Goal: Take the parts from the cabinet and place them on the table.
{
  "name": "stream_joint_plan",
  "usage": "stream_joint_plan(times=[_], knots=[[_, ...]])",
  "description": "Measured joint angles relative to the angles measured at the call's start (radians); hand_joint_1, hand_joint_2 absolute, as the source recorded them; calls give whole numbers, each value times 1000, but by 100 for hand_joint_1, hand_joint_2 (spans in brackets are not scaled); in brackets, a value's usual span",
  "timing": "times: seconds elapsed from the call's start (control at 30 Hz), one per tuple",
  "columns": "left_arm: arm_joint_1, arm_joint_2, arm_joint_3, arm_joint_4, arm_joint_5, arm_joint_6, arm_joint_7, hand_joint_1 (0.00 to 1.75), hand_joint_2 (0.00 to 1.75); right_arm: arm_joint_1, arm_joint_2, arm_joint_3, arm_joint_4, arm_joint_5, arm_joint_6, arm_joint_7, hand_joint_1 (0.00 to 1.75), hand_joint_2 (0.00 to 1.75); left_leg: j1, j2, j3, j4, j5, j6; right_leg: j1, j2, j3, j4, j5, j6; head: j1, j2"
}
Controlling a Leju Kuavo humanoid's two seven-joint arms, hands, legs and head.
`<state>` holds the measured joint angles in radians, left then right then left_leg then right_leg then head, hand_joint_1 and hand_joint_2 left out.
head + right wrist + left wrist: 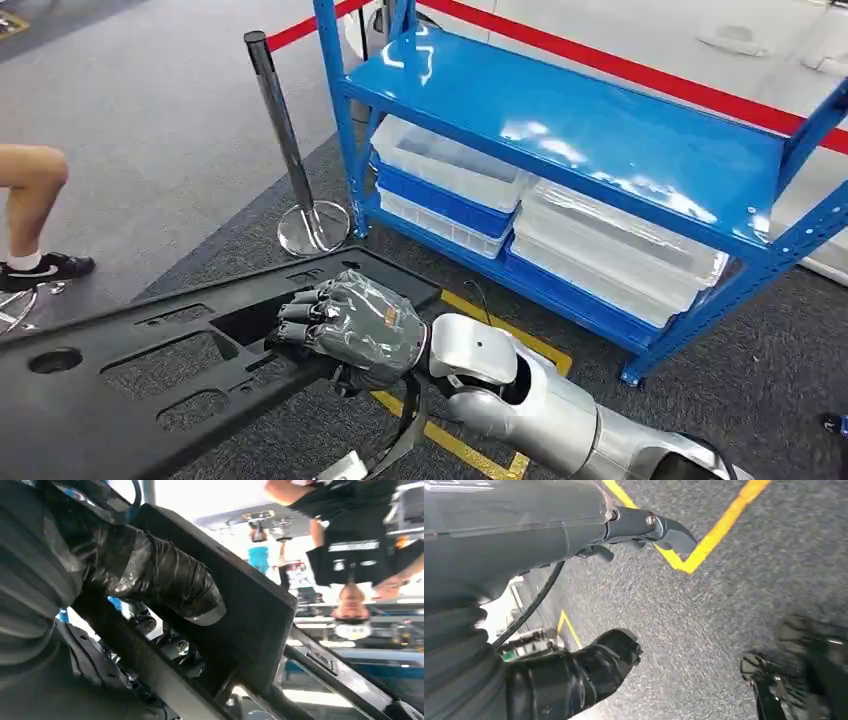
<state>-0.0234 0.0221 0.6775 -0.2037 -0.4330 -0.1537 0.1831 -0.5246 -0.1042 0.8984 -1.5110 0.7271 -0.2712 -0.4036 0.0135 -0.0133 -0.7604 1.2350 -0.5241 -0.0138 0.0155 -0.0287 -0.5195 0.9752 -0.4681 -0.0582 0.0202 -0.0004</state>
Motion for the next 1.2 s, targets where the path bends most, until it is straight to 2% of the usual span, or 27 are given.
stream_joint_plan(times=[0.03, 0.07, 0.13, 0.17, 0.2, 0.23, 0.27, 0.37, 0.4, 0.43, 0.5, 0.53, 0.57, 0.63, 0.67, 0.7, 0.73, 0.83, 0.87, 0.9, 0.93, 0.97, 1.03, 1.07, 1.1, 1.17, 1.2], knots=[[0, -1, 0, 0, 0, -2, 0, 0, 175, 1, -1, 0, 0, 0, 0, 0, 175, 175, 9, 4, -6, 55, 2, -10, -1, -18, -16, 4, 9, 3, 0, 0], [-1, -1, 0, 0, 0, -3, -1, 0, 175, 1, -1, 0, 0, 0, 0, 0, 175, 175, 16, 7, 2, 76, 33, -19, -3, -33, -33, 10, 16, 8, 0, 0], [-1, -2, 0, 0, 0, -7, -1, 0, 175, 1, -2, 0, 0, 0, 0, 0, 175, 175, 29, 17, 73, 15, 107, -35, -10, -61, -69, 30, 25, 20, 0, 0], [-1, -2, 0, 0, 0, -11, -2, 0, 175, 0, -2, 0, 0, 0, 0, -1, 175, 175, 35, 40, 141, -65, 111, -44, -14, -75, -86, 45, 28, 25, 0, 0], [-6, -6, 0, 0, 2, -14, -3, 0, 175, -1, -2, 0, -2, 0, 0, -2, 175, 175, 31, 88, 189, -147, 50, -58, -9, -86, -97, 58, 29, 31, -2, 0], [-9, 0, 0, -1, 2, -16, -4, 0, 175, -2, -3, -4, -4, 0, 0, -2, 175, 175, 13, 92, 220, -205, 27, -39, -11, -98, -108, 66, 29, 39, 3, 0], [-9, -4, 0, -1, 3, -18, -4, 0, 175, -3, -4, -5, -5, 0, 1, -3, 175, 175, 11, 83, 208, -202, 35, -18, -10, -110, -107, 67, 36, 46, 7, 0], [-3, 0, 0, -1, 3, -23, -6, 0, 175, -3, -5, -6, -2, 1, 2, -5, 175, 175, 5, 50, 191, -212, 61, 22, -20, -131, -121, 71, 46, 65, 7, 0], [-4, 0, 1, -1, 3, -27, -7, 0, 175, -3, -5, -6, 1, 2, 2, -5, 175, 175, 5, 43, 178, -212, 72, 33, -28, -60, -128, 94, 5, 72, 6, 0], [-6, 0, 1, -1, 3, -29, -13, 0, 175, -3, -6, -7, 2, 2, 1, -5, 175, 175, 4, 36, 167, -211, 81, 43, -30, -12, -145, 150, -54, 71, 7, 0], [-7, 0, 2, -1, 3, -30, -16, 0, 175, -2, -12, -11, 7, 3, 1, -5, 175, 175, 0, 13, 144, -211, 100, 50, -26, 23, -187, 300, -149, 68, 6, 0], [-7, 0, 2, -1, 4, -31, -16, 0, 175, -2, -14, -12, 9, 3, 1, -6, 175, 175, -4, -2, 130, -210, 110, 52, -25, 26, -197, 353, -169, 65, 6, 0], [-7, 0, 2, -1, 4, -31, -16, 0, 175, -2, -16, -14, 11, 3, 1, -6, 175, 175, -7, -16, 118, -210, 120, 52, -24, 28, -187, 359, -163, 61, 6, 0], [-6, 0, 3, -1, 5, -34, -17, 0, 175, -3, -17, -17, 16, 3, 0, -8, 175, 175, -10, -47, 97, -209, 138, 49, -17, 34, -103, 248, -105, 48, 6, 0], [-6, 0, 3, -1, 5, -34, -17, 0, 175, -4, -18, -18, 17, 3, 0, -8, 175, 175, -10, -63, 89, -209, 147, 45, -15, 51, -37, 147, -70, 40, 6, 0], [-7, 0, 3, -1, 8, -36, -17, 0, 175, -7, -18, -19, 18, 2, 0, -8, 175, 175, -7, -72, 82, -209, 155, 43, -15, 95, 3, 74, -72, 32, 6, 0], [-8, -1, 3, -1, 8, -37, -18, 0, 175, -8, -18, -21, 18, 3, 0, -9, 175, 175, -11, -82, 73, -209, 166, 36, -16, 118, 15, 42, -74, 35, 5, 0], [1, 2, 4, -1, 10, -37, -29, 0, 175, -11, -19, -25, 23, 3, 0, -10, 175, 175, -5, -117, 70, -231, 195, 19, -10, 90, 7, 40, -57, 37, 6, 0], [5, 7, 5, -1, 11, -40, -41, 0, 175, -12, -18, -25, 25, 3, -1, -11, 175, 175, -9, -132, 63, -235, 203, 13, -28, 71, 3, 26, -43, 30, 7, 0], [5, 6, 5, -1, 11, -46, -48, 0, 175, -14, -16, -26, 28, 3, 0, -11, 175, 175, -12, -89, 52, -220, 177, 11, -23, 56, 1, 23, -35, 26, 5, 0], [4, 8, 5, -1, 11, -48, -53, 0, 175, -15, -15, -27, 29, 2, -1, -12, 175, 175, -11, -41, 35, -170, 125, 5, -20, 43, -5, 21, -28, 15, 0, 0], [1, 12, 5, -1, 10, -48, -55, 0, 175, -15, -15, -29, 29, 2, -1, -14, 175, 175, -9, -13, 12, -100, 72, -1, -16, 28, -10, 21, -24, 13, -1, 0], [1, 15, 5, -1, 3, -47, -58, 0, 175, -14, -16, -32, 35, 3, -1, -15, 175, 175, -2, 5, -32, 52, 2, -11, -12, -3, -22, 24, -18, 12, -1, 0], [1, 16, 5, -1, 1, -47, -58, 0, 175, -13, -16, -32, 38, 2, -1, -16, 175, 175, 0, 8, -34, 89, 7, -14, -11, -19, -28, 25, -16, 13, -1, 0], [2, 16, 5, -1, 0, -47, -58, 0, 175, -13, -16, -32, 40, 2, -1, -16, 175, 175, 1, 9, -13, 75, 29, -15, -10, -34, -33, 27, -14, 14, -1, 0], [4, 19, 5, -1, -5, -45, -58, 0, 175, -14, -16, -35, 42, 2, -2, -18, 175, 175, -1, 22, 109, -89, 83, -7, -7, -61, -37, 30, -13, 15, -1, 0], [4, 21, 5, -1, -6, -43, -58, 0, 175, -15, -16, -35, 42, 3, -2, -18, 175, 175, -7, 56, 171, -182, 90, 3, -6, -73, -36, 31, -13, 15, -1, 0]])
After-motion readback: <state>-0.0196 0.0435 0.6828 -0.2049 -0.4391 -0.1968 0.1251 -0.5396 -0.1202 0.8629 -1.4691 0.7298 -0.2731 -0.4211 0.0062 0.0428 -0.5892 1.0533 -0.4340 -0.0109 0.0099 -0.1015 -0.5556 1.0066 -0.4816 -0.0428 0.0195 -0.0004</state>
